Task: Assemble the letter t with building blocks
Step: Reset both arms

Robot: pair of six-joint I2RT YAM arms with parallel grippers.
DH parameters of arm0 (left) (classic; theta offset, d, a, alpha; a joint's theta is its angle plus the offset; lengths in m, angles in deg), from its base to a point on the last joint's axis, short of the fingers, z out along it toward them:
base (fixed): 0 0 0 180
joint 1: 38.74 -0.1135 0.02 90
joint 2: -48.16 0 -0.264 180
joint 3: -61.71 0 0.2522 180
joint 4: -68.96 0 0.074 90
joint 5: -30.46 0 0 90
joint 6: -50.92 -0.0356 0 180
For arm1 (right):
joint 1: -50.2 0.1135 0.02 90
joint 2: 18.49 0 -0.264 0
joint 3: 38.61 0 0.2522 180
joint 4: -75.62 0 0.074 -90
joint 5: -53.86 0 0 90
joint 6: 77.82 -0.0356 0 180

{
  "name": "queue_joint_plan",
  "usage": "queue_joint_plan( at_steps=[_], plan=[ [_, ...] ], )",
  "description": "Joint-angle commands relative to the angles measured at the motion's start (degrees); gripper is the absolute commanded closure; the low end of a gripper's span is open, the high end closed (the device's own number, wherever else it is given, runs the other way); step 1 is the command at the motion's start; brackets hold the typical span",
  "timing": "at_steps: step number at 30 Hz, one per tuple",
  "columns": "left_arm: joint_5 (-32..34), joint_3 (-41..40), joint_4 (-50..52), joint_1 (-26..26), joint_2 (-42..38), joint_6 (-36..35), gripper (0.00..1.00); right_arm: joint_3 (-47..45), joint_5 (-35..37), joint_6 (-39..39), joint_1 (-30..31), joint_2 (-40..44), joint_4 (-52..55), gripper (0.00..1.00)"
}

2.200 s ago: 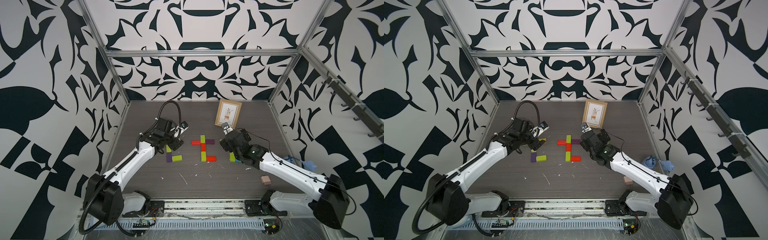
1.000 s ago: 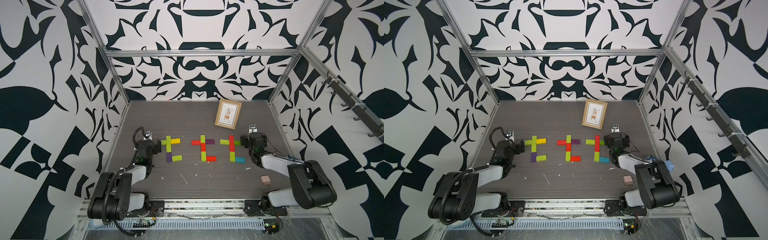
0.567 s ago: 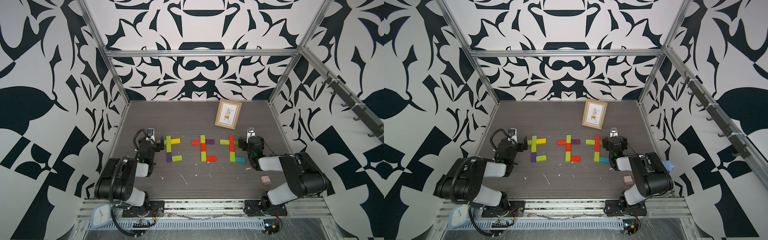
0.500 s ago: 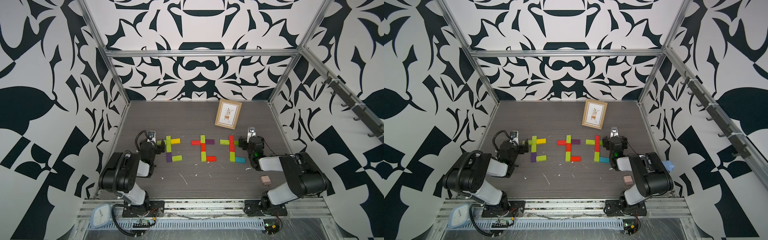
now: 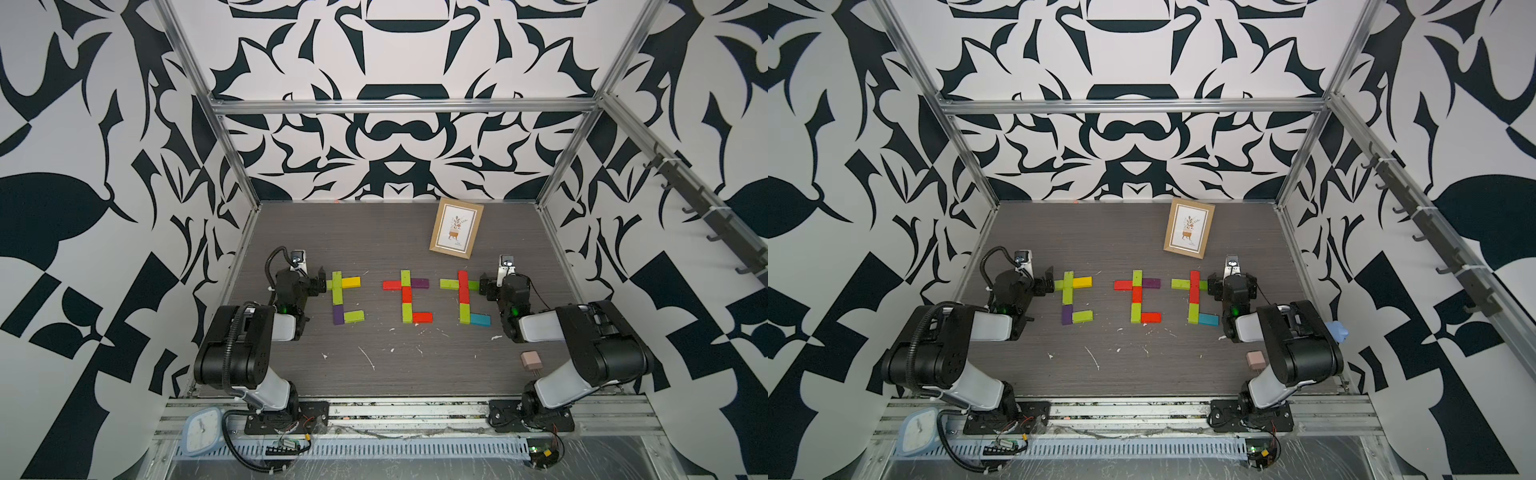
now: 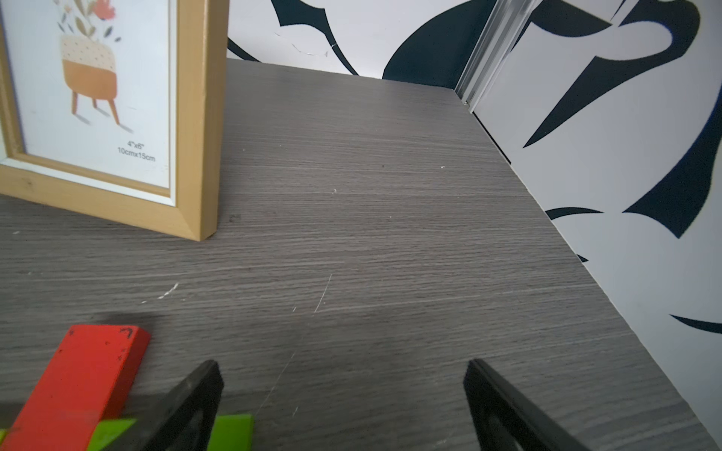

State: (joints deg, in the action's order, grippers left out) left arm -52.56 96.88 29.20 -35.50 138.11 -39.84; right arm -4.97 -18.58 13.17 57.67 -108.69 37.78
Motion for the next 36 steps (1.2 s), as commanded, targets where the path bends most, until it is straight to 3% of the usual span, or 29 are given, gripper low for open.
queue_joint_plan(
  at_steps=[1, 27, 32, 33, 35, 36],
  plan=[
    [-0.83, -0.4, 0.07, -0.16, -0.34, 1.19, 0.0, -0.02, -0.2, -0.91, -0.35, 0.73, -2.33, 0.0],
    [-1.4, -0.35, 0.15, -0.1, -0.34, 1.15, 0.0, -0.02, -0.16, -0.87, -0.35, 0.73, -2.37, 0.0],
    [-16.89, -2.12, -1.94, -1.31, -0.92, -3.63, 0.0, -0.02, -0.23, -0.75, -0.39, 0.79, -2.34, 0.0],
    [-14.88, -2.29, -3.09, -1.31, -0.64, -3.04, 0.0, -0.02, -0.16, -0.79, -0.35, 0.73, -2.34, 0.0],
    [1.55, -1.05, -0.89, -1.28, -0.37, 3.77, 0.0, -0.02, -0.16, -0.82, -0.35, 0.71, -2.37, 0.0],
    [1.7, -1.29, -0.46, -1.32, -0.84, 3.98, 0.0, -0.02, -0.16, -0.81, -0.35, 0.78, -2.37, 0.0]
  ],
)
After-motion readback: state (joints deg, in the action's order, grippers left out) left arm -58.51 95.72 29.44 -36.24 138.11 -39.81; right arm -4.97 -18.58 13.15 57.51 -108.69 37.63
